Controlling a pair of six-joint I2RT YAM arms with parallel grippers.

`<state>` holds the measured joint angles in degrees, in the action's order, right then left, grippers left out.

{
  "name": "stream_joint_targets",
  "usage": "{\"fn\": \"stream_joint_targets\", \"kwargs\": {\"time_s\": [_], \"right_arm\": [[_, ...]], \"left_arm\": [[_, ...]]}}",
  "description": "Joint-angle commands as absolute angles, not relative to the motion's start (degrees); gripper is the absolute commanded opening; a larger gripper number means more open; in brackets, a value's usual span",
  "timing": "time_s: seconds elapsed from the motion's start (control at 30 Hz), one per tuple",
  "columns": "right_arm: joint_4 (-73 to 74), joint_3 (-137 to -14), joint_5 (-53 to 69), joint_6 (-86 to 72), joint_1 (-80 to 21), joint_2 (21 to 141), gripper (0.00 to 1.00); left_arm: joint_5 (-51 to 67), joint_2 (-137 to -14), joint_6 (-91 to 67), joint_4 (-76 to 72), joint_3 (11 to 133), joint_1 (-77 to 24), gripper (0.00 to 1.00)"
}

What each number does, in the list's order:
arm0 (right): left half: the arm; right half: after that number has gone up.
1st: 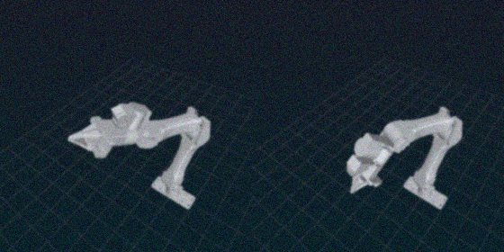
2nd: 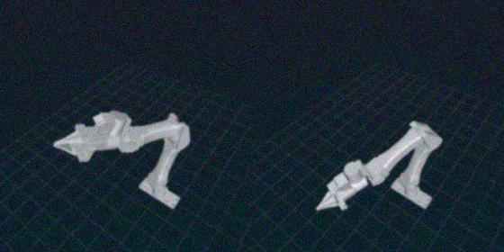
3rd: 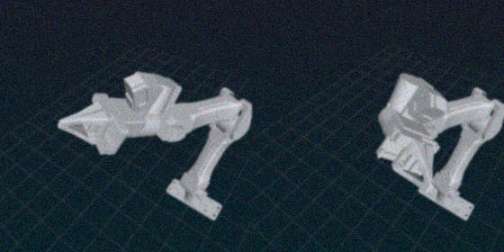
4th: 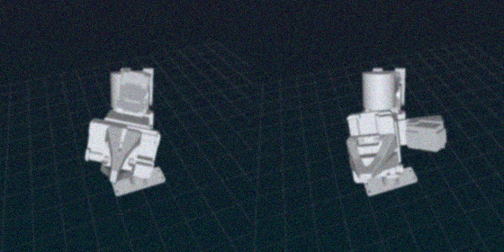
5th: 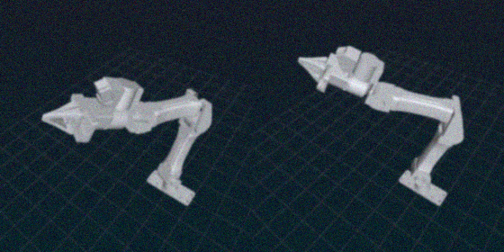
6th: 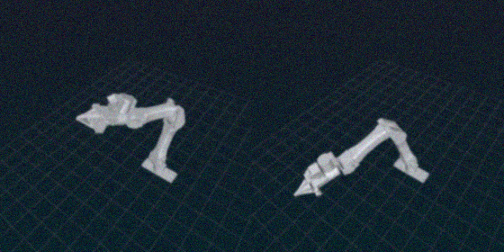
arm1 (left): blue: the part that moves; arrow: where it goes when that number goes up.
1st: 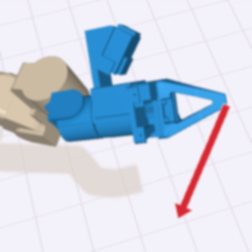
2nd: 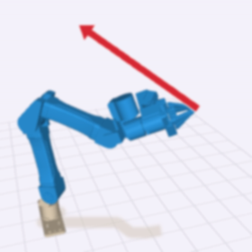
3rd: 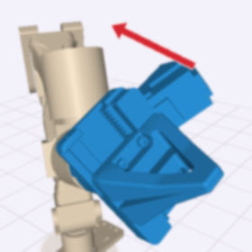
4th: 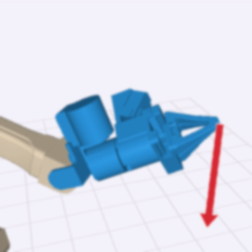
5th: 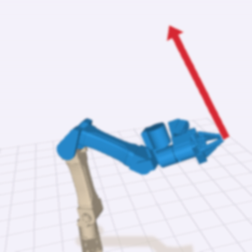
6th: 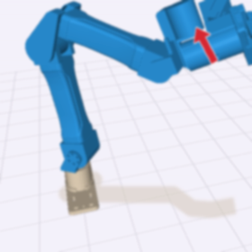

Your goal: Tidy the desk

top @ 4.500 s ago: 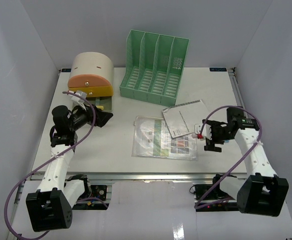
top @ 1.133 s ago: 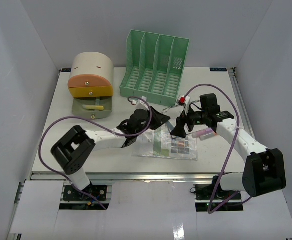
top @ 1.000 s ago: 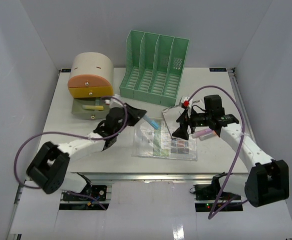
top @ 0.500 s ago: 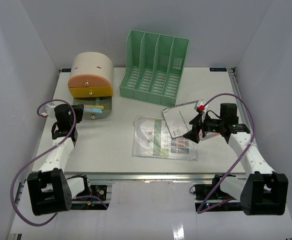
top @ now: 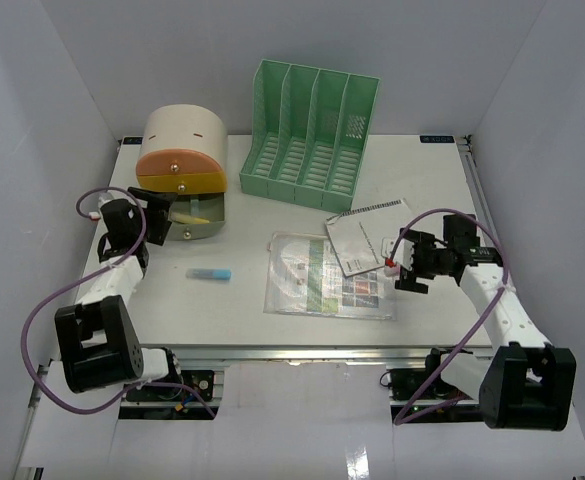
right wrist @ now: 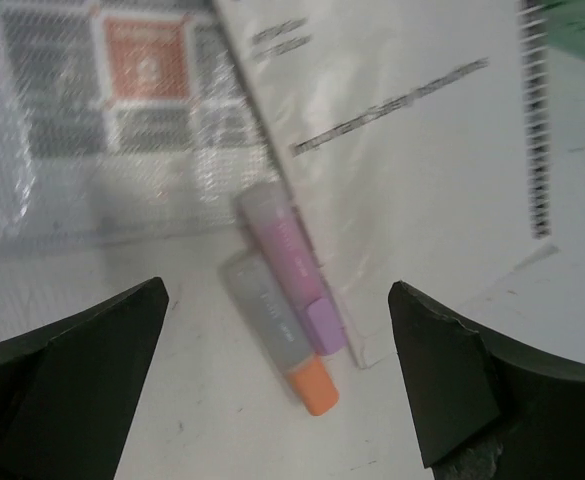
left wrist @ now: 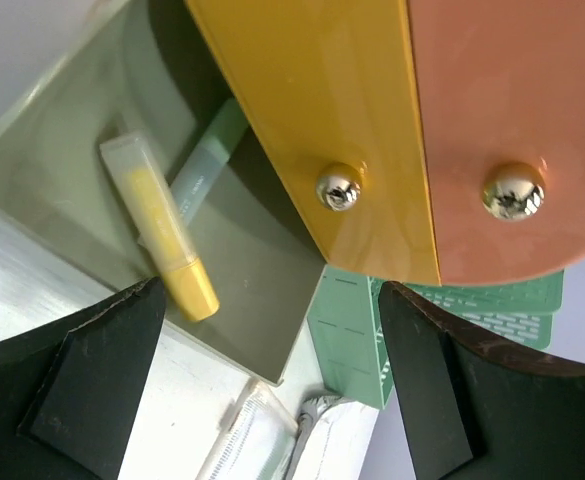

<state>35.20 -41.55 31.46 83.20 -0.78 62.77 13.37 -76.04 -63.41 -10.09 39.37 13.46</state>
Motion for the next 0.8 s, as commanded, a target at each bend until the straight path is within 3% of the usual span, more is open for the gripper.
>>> {"fn": "stream_joint_targets", "kwargs": {"time_s": [0.0,0.3,0.53,0.77], "right_arm": [[50.6,-48.3,21.1,106.7,1.7,73.3,0.96],[51.9,-55.9,19.0,108.0,2.0,85.8,0.85],[52.3,-56.9,17.4,107.5,2.0,88.9,0.75],[52.0,-56.3,18.6,106.7,2.0,88.2,0.72]], "left_arm": [[20.6,-69.8,-55.8,-12.7,39.4,14.7,0.98],[27.0,-55.7,-39.0,-11.8,36.1,14.9,0.98],[30.2,-51.2,-37.6,-10.7,31.3,14.9,0.98],[30.6,-51.3,-38.2,-8.9,30.7,14.9,0.98]]}}
